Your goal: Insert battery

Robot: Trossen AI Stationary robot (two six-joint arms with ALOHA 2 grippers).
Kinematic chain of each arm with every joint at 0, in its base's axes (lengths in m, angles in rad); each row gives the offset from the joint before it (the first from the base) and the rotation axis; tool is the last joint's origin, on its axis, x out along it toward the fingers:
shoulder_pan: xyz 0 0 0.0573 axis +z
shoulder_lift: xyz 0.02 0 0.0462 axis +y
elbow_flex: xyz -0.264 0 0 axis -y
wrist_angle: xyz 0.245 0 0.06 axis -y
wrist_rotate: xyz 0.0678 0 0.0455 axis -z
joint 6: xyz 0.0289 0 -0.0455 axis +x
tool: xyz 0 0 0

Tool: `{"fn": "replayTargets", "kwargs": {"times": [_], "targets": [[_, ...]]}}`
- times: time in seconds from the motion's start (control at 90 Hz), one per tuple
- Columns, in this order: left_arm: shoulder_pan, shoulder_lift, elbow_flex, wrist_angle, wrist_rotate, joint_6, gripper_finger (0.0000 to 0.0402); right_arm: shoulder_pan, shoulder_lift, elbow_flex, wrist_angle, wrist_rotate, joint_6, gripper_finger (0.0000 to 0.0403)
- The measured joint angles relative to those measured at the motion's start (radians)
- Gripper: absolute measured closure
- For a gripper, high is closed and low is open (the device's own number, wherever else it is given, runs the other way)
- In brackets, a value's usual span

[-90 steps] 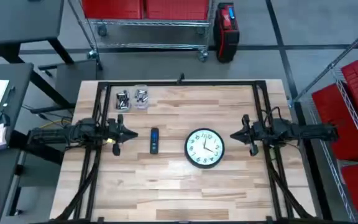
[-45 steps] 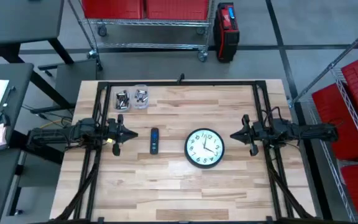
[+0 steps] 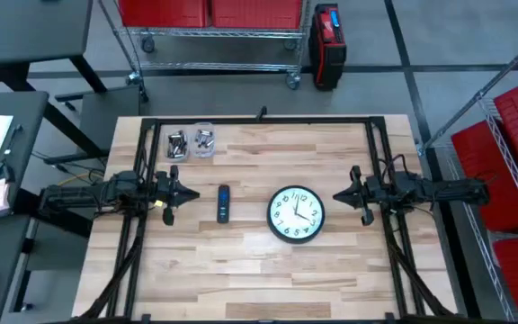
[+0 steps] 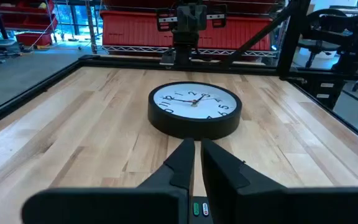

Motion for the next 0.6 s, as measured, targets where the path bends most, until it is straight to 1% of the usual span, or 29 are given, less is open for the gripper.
{"fn": "replayTargets", "kwargs": {"times": [0.233,0.278,0.489,0.6], "targets": [[0.000,0.000,0.000,0.000,0.000,0.000,0.0391,0.000,0.000,0.000,0.000,0.000,0.000,0.0396],[0.000,0.000,0.000,0.000,0.000,-0.020,0.0391,0.000,0.000,0.000,0.000,0.000,0.000,0.0396],[-0.003,0.000,0.000,0.011,0.002,-0.277,0.0391,0.000,0.000,0.000,0.000,0.000,0.000,0.0396],[-0.002,0.000,0.000,0.114,-0.020,-0.490,0.0391,0.000,0.000,0.000,0.000,0.000,0.000,0.0396]]}}
